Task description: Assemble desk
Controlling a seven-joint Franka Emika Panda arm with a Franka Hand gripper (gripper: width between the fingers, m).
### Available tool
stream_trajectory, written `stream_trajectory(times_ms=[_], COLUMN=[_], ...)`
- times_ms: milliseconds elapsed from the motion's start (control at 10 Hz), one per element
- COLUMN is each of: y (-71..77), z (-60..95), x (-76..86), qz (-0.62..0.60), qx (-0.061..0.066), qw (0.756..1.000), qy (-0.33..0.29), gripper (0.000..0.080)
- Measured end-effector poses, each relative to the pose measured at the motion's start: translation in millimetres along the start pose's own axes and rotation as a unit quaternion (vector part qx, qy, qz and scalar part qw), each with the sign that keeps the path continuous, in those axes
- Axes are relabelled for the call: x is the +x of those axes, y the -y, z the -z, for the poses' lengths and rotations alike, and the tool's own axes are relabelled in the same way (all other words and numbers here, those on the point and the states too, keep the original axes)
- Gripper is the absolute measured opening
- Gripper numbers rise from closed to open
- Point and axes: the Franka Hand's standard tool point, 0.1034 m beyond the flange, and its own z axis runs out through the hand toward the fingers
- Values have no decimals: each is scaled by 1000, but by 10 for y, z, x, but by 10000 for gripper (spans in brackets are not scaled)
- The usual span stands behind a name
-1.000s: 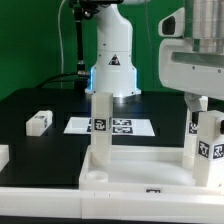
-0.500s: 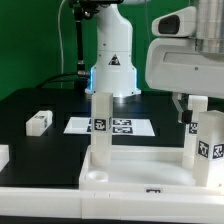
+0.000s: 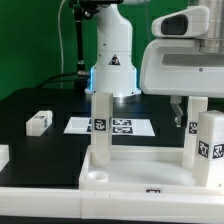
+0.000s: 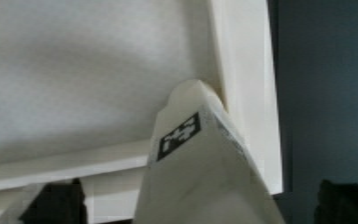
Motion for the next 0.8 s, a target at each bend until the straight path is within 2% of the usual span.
stream_trajectory(times_ms=[600, 700, 800], y=[-12, -15, -16], z=[17, 16, 16], x=[13, 14, 14], qz=[148, 147, 145], qx=[-10, -10, -10], qw=[989, 989, 989], qy=[0, 0, 0], gripper=[649, 519, 519])
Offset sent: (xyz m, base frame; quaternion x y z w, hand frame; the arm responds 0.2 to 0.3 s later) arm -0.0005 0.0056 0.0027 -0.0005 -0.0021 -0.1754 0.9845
